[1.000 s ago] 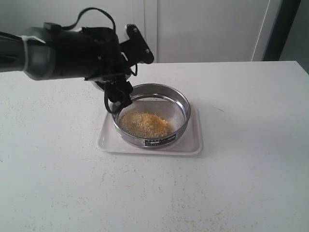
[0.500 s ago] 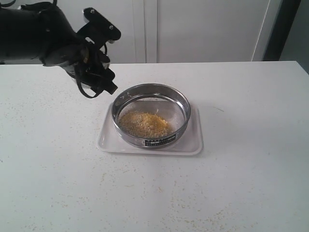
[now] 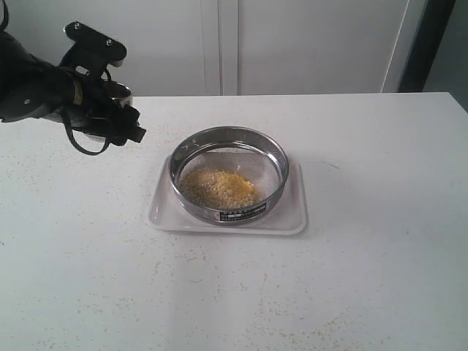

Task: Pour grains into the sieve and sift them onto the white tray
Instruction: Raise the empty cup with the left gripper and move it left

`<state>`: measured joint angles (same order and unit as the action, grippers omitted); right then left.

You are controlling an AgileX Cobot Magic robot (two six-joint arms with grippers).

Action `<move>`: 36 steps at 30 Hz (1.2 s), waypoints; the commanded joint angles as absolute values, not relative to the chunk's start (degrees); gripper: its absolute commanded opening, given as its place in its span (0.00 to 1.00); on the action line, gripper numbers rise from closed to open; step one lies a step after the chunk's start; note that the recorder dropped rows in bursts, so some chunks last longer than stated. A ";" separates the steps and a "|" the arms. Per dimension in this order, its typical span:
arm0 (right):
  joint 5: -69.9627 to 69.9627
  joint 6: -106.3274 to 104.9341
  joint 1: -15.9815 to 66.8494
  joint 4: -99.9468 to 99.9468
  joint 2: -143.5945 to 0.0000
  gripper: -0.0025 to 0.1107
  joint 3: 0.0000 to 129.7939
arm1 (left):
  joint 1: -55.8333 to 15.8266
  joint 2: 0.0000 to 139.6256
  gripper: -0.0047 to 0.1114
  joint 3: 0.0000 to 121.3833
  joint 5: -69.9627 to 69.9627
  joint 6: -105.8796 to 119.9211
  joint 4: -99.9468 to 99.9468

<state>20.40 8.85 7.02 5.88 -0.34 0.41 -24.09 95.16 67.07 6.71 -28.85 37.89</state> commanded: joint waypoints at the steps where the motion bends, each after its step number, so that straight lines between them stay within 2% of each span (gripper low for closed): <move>1: 19.61 8.87 6.80 5.95 0.00 0.02 0.00 | -21.44 93.35 0.04 63.50 -0.54 -31.79 37.68; 19: 19.61 10.28 6.80 5.95 0.00 0.02 0.00 | -9.31 91.83 0.04 47.34 -31.83 -34.99 37.54; 28: 19.61 10.28 6.80 5.95 0.00 0.02 0.00 | -9.31 94.94 0.04 47.35 -36.37 -26.76 31.48; 36: 19.61 10.28 6.80 5.95 0.00 0.02 0.00 | -9.31 100.66 0.04 47.11 -48.20 -23.67 22.27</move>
<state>20.40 9.99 7.02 5.88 -0.34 0.41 -9.49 99.18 47.42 -44.01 -24.21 25.19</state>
